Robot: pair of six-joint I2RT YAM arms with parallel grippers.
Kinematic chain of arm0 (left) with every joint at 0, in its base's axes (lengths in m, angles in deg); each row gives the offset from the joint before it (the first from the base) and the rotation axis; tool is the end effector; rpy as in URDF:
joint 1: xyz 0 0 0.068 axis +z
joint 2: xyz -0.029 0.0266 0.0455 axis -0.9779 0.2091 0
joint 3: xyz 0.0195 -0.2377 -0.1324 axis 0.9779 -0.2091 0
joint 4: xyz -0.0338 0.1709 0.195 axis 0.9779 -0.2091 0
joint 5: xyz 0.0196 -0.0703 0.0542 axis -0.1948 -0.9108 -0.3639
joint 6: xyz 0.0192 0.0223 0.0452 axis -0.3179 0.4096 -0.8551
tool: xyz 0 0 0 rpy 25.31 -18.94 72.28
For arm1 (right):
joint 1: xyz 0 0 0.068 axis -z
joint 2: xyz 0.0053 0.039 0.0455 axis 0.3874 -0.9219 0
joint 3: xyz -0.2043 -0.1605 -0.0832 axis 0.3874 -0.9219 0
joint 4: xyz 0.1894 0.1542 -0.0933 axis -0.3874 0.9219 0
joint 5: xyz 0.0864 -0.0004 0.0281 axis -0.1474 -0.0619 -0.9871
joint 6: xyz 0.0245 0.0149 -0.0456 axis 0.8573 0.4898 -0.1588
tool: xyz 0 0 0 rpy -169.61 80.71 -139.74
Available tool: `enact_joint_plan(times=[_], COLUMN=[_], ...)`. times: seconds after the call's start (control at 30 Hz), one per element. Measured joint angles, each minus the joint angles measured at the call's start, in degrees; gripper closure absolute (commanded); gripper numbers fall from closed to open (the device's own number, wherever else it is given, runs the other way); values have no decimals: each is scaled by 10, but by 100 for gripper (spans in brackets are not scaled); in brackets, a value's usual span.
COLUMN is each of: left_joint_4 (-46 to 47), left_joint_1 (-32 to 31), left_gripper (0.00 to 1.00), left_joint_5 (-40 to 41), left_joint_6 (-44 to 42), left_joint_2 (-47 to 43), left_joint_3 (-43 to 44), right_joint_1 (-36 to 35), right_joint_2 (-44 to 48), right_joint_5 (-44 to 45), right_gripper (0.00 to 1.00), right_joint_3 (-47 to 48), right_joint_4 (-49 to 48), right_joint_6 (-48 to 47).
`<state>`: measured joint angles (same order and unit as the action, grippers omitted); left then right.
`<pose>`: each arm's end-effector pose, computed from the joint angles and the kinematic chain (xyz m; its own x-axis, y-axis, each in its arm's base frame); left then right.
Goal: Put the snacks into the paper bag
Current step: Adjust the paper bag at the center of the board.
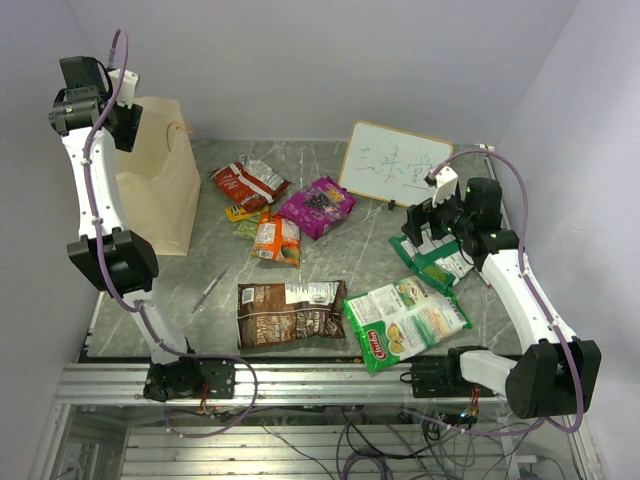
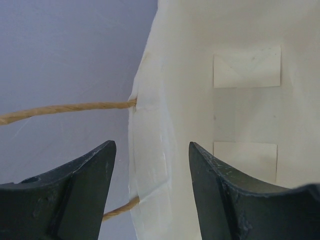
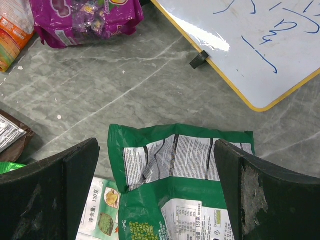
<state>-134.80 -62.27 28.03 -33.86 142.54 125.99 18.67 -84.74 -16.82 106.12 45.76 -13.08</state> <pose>0.3974 0.1145 0.4284 -0.7011 0.2900 -0.6514 0.0006 0.9138 0.4062 0.2535 0.0326 0.2949 -0.4213 -0.2816 -0.8621 -0.5352 0.8446 -0.0143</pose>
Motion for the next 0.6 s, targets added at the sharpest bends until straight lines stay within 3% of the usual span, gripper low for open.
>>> enact_joint_plan(times=[0.6], left_joint_4=[-61], left_joint_1=[0], left_gripper=[73], left_joint_5=[-34], left_joint_6=[6], left_joint_2=[16], left_joint_3=[5], right_joint_1=[4], right_joint_2=[0], right_joint_5=[-10], right_gripper=[0], right_joint_3=[-3], right_joint_4=[-3], right_joint_6=[0])
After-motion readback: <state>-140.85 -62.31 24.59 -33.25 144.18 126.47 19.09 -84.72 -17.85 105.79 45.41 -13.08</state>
